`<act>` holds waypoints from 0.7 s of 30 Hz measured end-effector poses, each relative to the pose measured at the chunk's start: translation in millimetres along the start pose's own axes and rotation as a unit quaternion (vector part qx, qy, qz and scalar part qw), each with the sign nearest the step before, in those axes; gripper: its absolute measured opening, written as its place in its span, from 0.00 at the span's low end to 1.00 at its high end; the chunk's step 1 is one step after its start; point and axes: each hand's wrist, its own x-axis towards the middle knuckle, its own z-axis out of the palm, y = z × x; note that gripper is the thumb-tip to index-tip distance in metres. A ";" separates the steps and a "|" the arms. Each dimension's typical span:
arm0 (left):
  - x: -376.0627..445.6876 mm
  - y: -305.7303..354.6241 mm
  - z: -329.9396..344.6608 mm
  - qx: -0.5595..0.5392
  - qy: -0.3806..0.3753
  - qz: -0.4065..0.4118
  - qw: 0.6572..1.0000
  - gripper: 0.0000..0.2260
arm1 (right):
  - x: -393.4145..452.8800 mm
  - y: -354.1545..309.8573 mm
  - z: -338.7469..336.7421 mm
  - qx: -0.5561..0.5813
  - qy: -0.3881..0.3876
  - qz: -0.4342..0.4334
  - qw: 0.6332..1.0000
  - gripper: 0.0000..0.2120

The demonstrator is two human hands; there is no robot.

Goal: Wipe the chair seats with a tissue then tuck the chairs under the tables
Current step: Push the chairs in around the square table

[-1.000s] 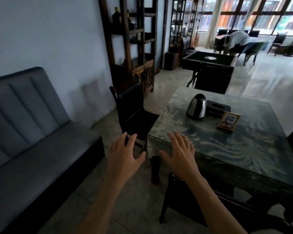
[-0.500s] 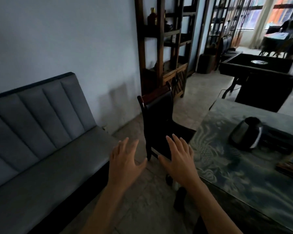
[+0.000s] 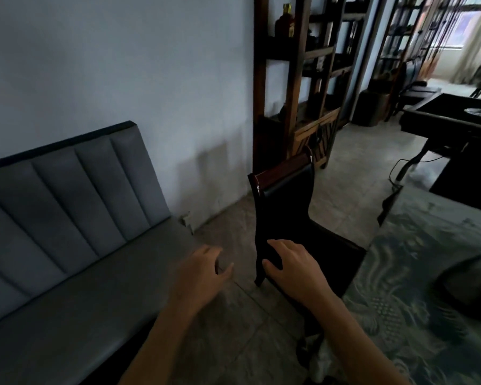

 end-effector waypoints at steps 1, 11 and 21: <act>14.5 -6.9 3.0 0.003 0.007 -0.003 1.000 0.25 | 15.5 -0.4 2.8 -0.003 -0.003 0.001 1.000 0.29; 193.5 -79.0 11.8 -0.016 0.002 0.018 1.000 0.27 | 191.8 -19.3 25.6 -0.043 -0.012 0.007 0.999 0.23; 336.3 -105.7 21.0 -0.014 0.004 0.054 0.998 0.24 | 333.2 -14.1 34.0 -0.038 -0.005 0.027 0.999 0.19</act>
